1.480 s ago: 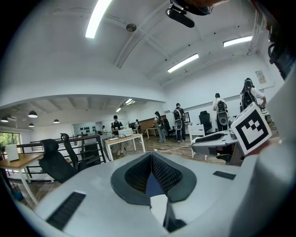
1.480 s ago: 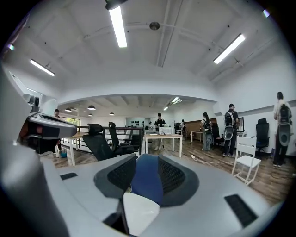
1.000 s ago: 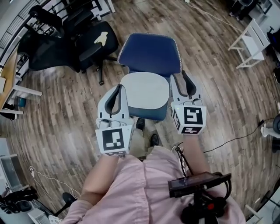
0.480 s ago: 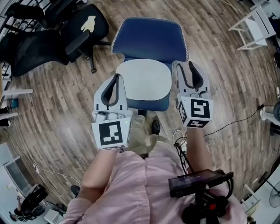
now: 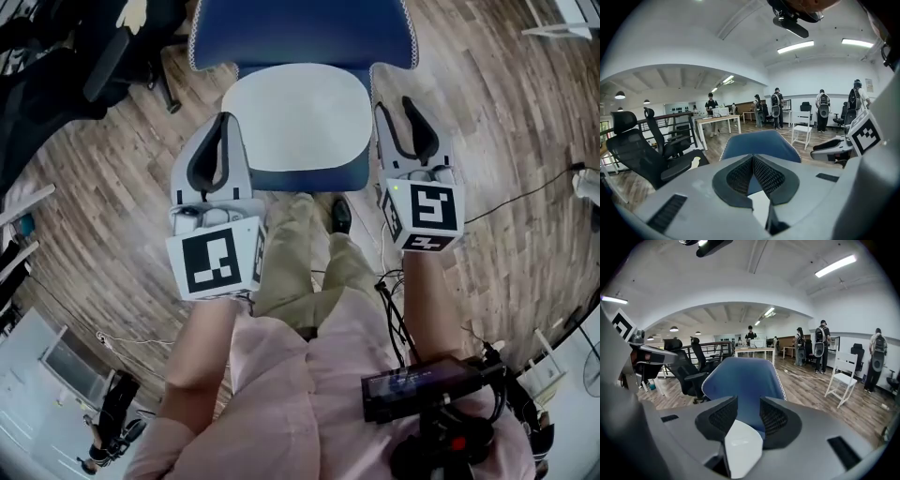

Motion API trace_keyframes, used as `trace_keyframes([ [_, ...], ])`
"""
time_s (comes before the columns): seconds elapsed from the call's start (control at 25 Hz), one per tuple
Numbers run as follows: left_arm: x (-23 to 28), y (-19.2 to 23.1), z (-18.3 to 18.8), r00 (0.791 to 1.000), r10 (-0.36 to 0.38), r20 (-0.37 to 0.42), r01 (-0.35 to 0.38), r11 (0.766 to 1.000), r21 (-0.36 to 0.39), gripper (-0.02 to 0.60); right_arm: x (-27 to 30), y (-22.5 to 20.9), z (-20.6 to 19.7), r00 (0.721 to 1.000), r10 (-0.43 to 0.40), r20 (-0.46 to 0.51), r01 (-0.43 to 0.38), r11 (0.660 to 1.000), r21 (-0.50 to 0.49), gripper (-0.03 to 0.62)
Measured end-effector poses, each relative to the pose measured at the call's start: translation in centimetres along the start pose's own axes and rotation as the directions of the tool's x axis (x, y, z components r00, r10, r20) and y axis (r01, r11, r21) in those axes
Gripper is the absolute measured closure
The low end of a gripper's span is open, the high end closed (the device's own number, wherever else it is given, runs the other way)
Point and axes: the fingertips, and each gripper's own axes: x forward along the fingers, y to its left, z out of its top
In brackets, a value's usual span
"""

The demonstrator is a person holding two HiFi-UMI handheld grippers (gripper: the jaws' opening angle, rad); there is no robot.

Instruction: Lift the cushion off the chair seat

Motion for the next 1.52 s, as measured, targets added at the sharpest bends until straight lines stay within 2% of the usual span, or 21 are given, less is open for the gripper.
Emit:
trace_keyframes([
  [0.4,5.2,-2.5,-8.5,0.982,-0.101,-0.158,0.105,0.994,0.013,0.568,4.2,-0.8,-10.8,0.989,-0.021,-0.147,0.035,0.994,0.099,0.447],
  [0.96,9.3,-5.3,-19.1,0.939,-0.185,-0.29,0.201,0.979,0.025,0.568,7.5,-0.9,-26.0,0.95,-0.043,-0.309,0.111,0.972,0.206,0.437],
  [1.28,10.4,-6.1,-23.7,0.916,-0.2,-0.346,0.22,0.975,0.018,0.568,8.6,-1.1,-31.9,0.937,-0.03,-0.349,0.141,0.945,0.297,0.428],
  [1.52,10.4,-5.9,-25.3,0.907,-0.201,-0.37,0.219,0.976,0.007,0.568,9.5,-1.1,-34.0,0.933,-0.022,-0.359,0.163,0.915,0.369,0.424],
])
